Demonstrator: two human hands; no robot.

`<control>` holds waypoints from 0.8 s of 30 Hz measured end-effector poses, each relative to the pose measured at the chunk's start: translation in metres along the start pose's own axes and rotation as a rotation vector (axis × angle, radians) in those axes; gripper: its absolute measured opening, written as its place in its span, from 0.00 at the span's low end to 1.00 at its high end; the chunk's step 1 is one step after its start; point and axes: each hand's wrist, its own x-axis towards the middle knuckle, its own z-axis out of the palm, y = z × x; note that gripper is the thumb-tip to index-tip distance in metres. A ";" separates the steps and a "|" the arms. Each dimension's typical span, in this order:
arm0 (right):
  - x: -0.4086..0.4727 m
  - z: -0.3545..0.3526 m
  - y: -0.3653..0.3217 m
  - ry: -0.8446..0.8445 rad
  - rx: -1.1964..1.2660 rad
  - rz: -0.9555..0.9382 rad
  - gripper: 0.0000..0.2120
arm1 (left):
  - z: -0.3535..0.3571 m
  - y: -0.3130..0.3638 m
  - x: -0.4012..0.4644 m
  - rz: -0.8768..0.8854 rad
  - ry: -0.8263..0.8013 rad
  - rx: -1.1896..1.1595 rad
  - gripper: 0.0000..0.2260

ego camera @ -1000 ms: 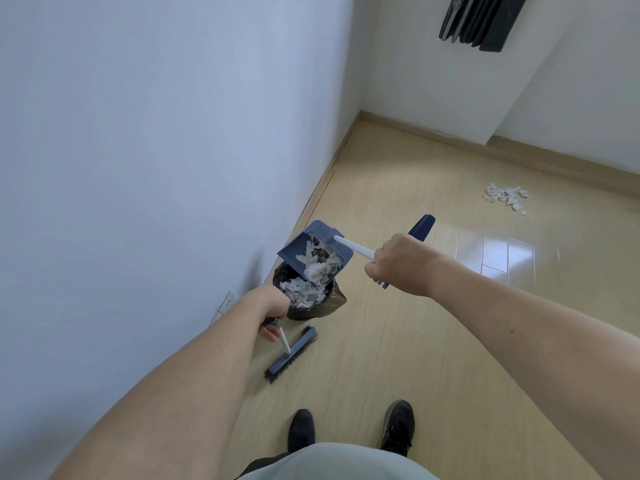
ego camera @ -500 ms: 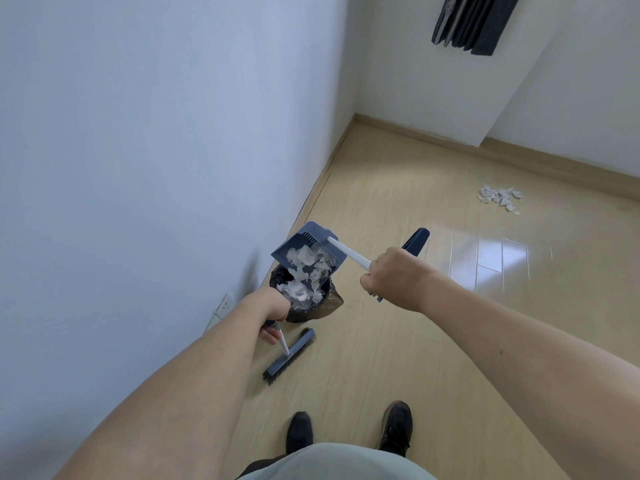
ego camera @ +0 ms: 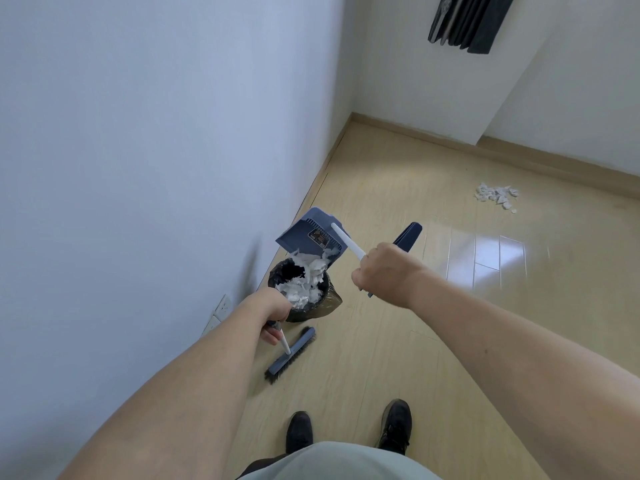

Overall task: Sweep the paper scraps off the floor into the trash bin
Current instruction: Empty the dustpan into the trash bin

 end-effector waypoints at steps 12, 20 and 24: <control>-0.003 0.011 -0.004 -0.019 -0.019 -0.005 0.05 | -0.003 0.001 -0.001 0.003 0.013 -0.016 0.20; -0.009 0.011 0.007 -0.028 -0.017 -0.022 0.05 | -0.007 -0.001 0.000 0.004 0.012 -0.022 0.23; -0.011 0.006 0.017 -0.007 0.002 -0.011 0.04 | -0.007 -0.002 -0.002 0.008 0.014 -0.005 0.22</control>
